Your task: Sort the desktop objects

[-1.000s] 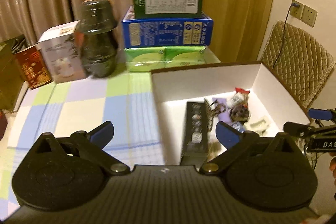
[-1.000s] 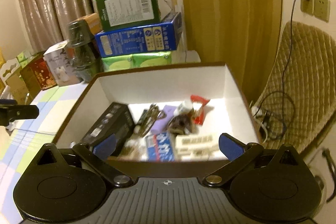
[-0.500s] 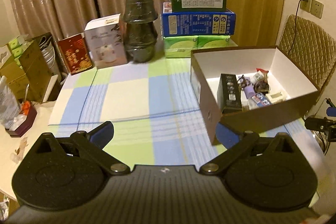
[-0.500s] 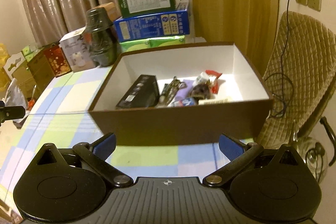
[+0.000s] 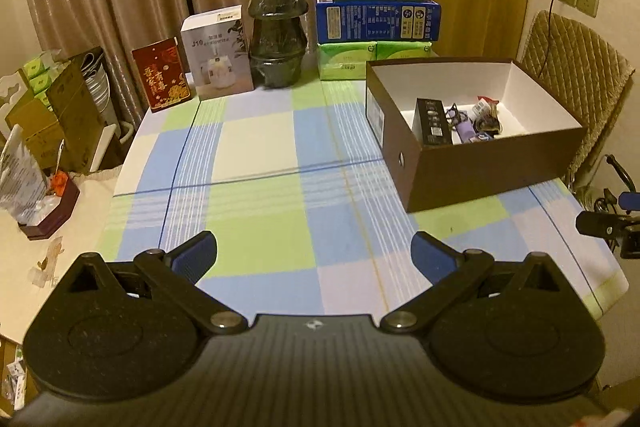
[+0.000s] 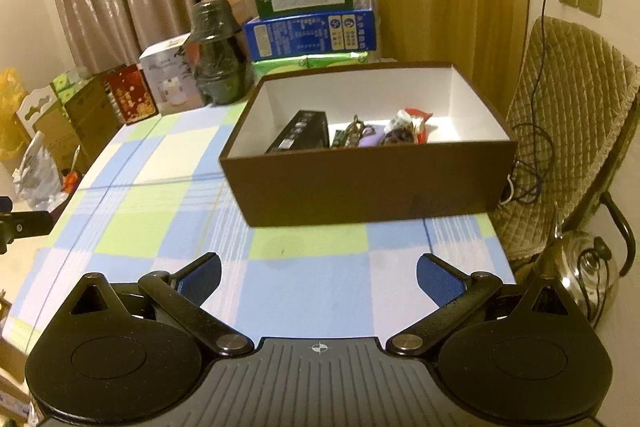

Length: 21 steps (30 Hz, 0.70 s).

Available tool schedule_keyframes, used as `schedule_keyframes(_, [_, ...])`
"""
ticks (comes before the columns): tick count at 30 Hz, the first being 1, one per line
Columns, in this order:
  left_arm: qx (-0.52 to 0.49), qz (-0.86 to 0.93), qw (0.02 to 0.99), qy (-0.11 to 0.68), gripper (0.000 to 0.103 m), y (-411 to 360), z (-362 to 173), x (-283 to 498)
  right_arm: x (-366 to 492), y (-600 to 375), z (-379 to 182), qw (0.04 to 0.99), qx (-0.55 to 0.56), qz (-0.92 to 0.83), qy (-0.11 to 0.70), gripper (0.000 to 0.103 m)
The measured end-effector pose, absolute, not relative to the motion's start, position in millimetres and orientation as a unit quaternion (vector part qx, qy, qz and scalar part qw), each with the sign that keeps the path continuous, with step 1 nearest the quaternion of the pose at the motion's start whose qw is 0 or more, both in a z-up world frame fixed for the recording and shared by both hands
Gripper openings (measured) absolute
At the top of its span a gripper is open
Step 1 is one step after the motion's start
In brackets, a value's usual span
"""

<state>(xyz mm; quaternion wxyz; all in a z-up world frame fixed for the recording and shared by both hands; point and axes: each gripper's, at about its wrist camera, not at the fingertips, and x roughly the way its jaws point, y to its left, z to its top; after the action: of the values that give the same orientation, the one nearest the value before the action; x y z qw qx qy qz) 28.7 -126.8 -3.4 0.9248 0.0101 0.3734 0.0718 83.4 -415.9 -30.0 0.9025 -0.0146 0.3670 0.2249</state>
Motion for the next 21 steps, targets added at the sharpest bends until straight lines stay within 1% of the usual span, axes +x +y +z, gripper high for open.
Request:
schedule_keyframes(10, [0.009,0.074,0.922,0.38,0.102,-128,-6,-8,43,-415,-37,0.897,-0.024,0.229,0.377,0.101])
schedule_keyframes(21, [0.009,0.074,0.915,0.397,0.102,-132,-16,-39,19,-412,-44,0.889,-0.028,0.24,0.389,0.101])
